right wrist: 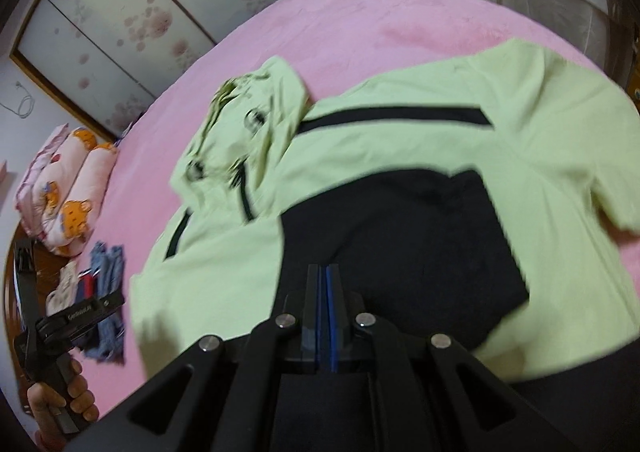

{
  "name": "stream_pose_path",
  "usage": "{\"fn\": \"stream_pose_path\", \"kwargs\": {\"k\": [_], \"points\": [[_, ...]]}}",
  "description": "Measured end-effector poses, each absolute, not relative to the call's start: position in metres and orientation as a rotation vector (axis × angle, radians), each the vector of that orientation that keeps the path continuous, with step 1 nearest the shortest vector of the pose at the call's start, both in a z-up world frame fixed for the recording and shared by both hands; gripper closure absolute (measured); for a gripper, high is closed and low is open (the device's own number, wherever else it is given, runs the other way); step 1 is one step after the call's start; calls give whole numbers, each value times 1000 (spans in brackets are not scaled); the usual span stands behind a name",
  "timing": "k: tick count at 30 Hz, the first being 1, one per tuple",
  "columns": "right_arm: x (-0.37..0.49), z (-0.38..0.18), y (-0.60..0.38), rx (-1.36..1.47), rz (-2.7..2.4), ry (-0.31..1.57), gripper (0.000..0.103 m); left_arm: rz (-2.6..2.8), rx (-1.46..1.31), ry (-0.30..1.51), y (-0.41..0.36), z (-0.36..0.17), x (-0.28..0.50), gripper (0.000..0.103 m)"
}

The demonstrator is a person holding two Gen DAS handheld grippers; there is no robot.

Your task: Fold large clothes

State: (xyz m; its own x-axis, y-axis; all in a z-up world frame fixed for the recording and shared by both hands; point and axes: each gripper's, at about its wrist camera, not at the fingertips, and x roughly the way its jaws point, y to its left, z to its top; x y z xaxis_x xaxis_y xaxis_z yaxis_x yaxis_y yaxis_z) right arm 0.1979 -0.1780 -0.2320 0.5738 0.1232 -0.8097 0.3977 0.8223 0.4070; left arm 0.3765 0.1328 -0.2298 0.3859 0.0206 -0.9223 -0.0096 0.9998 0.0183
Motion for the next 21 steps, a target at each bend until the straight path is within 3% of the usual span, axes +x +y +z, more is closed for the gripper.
{"fn": "stream_pose_path", "kwargs": {"k": [1, 4, 7, 9, 13, 15, 21], "points": [[191, -231, -175, 618, -160, 965, 100, 11, 15, 1173, 128, -224, 367, 46], [165, -225, -166, 634, -142, 987, 95, 4, 55, 1144, 117, -203, 341, 39], [140, -224, -162, 648, -156, 1008, 77, -14, 56, 1140, 108, -189, 317, 23], [121, -227, -166, 694, -157, 1020, 61, -27, 43, 1135, 102, -183, 304, 23], [89, -234, -177, 746, -184, 1038, 55, -55, 24, 1152, 81, -187, 276, 18], [75, -238, -186, 758, -203, 1051, 43, -63, 46, 1195, 65, -200, 261, 18], [39, -248, -227, 842, -247, 1080, 43, -101, 184, 1290, 5, -223, 210, 18]]}}
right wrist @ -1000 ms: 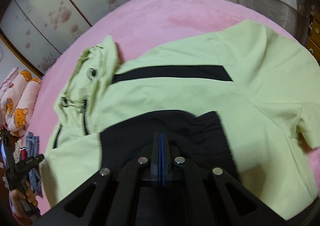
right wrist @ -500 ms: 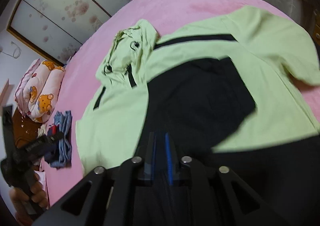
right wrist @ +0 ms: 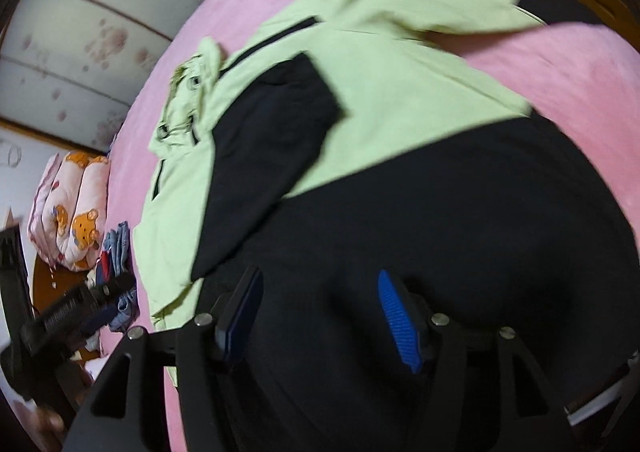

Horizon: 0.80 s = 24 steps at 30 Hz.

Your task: Fold large clothes

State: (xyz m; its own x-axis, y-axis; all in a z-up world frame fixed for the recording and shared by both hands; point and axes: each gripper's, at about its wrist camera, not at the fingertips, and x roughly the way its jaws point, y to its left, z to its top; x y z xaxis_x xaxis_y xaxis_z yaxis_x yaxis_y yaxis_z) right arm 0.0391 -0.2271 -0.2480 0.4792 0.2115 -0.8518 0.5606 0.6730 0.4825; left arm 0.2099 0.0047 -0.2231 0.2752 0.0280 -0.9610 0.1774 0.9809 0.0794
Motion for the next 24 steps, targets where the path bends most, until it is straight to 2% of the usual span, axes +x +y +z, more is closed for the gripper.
{"fn": "stream_pose_path", "kwargs": {"k": [8, 17, 24], "points": [[-13, -256, -317, 1025, -314, 1072, 38, -138, 314, 1379, -87, -237, 162, 18], [-46, -264, -440, 1306, -360, 1003, 38, -158, 316, 1449, -190, -244, 157, 18], [-49, -270, -519, 1391, -413, 918, 38, -214, 322, 1457, -265, -244, 159, 18]]}}
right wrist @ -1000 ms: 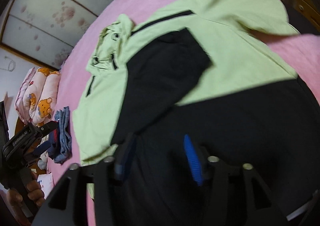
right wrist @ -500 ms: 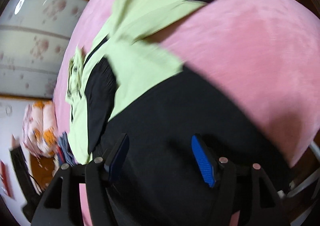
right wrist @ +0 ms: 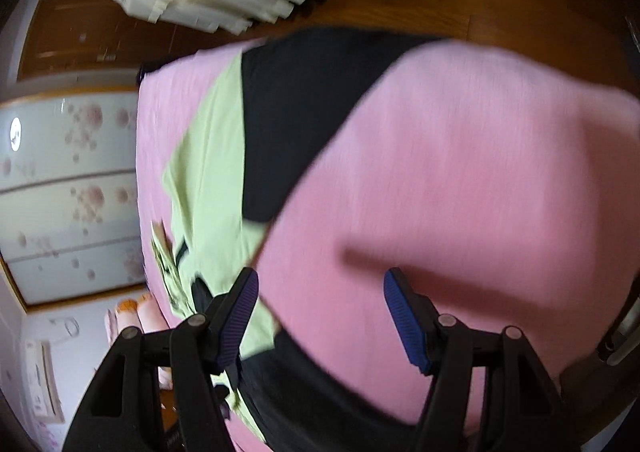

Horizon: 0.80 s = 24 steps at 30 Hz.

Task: Fold large clothes
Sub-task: 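Grasp the other black sleeve cuff with the right gripper and lift it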

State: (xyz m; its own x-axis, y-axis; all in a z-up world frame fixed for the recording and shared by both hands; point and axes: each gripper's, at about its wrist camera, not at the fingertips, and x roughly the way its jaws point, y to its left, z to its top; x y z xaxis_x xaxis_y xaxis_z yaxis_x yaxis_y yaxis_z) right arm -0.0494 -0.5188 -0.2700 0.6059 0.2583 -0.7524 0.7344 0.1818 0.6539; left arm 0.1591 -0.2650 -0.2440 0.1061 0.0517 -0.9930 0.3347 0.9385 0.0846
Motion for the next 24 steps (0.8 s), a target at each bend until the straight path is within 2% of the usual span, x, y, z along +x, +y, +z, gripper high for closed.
{"fn": "stream_pose_path", "kwargs": {"k": [8, 14, 16, 18, 19, 24], "points": [[-32, -298, -580, 1540, -411, 816, 38, -226, 325, 1455, -309, -247, 167, 18], [-16, -306, -609, 1564, -489, 735, 40, -184, 290, 1444, -308, -247, 182, 18], [-13, -311, -614, 1585, -518, 720, 52, -170, 275, 1441, -305, -246, 187, 18], [-12, -312, -615, 1570, -554, 734, 84, -161, 260, 1439, -299, -243, 192, 18], [-11, -313, -615, 1554, -579, 747, 90, -159, 253, 1437, -296, -242, 194, 18], [-13, -300, -609, 1508, -645, 672, 98, -156, 204, 1421, -272, -232, 201, 18]]}}
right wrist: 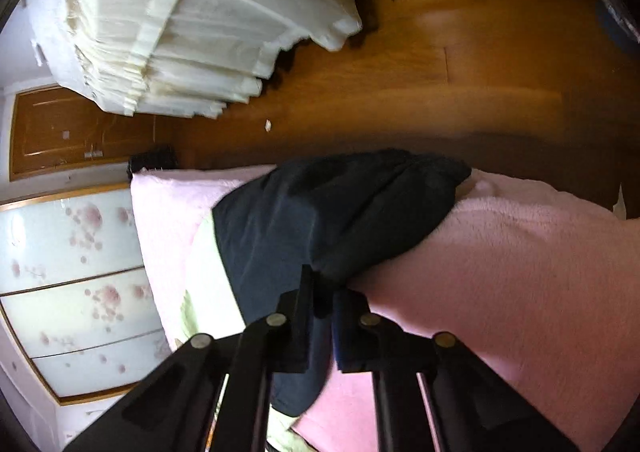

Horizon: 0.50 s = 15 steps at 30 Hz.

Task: Fold large clothes
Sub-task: 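Grasp the other black sleeve cuff with the right gripper and lift it, then carry the sleeve across the jacket body with the right gripper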

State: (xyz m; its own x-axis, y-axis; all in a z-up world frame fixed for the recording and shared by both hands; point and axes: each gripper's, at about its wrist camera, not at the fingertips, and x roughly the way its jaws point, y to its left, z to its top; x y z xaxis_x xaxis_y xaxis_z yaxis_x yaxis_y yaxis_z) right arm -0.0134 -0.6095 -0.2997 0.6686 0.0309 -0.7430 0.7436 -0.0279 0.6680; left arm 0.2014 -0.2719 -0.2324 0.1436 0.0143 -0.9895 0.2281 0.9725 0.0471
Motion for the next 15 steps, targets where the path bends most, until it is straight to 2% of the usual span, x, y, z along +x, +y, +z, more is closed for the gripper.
{"fn": "stream_pose_path", "kwargs": {"k": [5, 15], "points": [[-8, -254, -593, 1362, -655, 539, 100, -134, 143, 1398, -234, -223, 205, 18], [54, -104, -493, 737, -453, 399, 100, -137, 58, 1300, -117, -188, 220, 18]]}}
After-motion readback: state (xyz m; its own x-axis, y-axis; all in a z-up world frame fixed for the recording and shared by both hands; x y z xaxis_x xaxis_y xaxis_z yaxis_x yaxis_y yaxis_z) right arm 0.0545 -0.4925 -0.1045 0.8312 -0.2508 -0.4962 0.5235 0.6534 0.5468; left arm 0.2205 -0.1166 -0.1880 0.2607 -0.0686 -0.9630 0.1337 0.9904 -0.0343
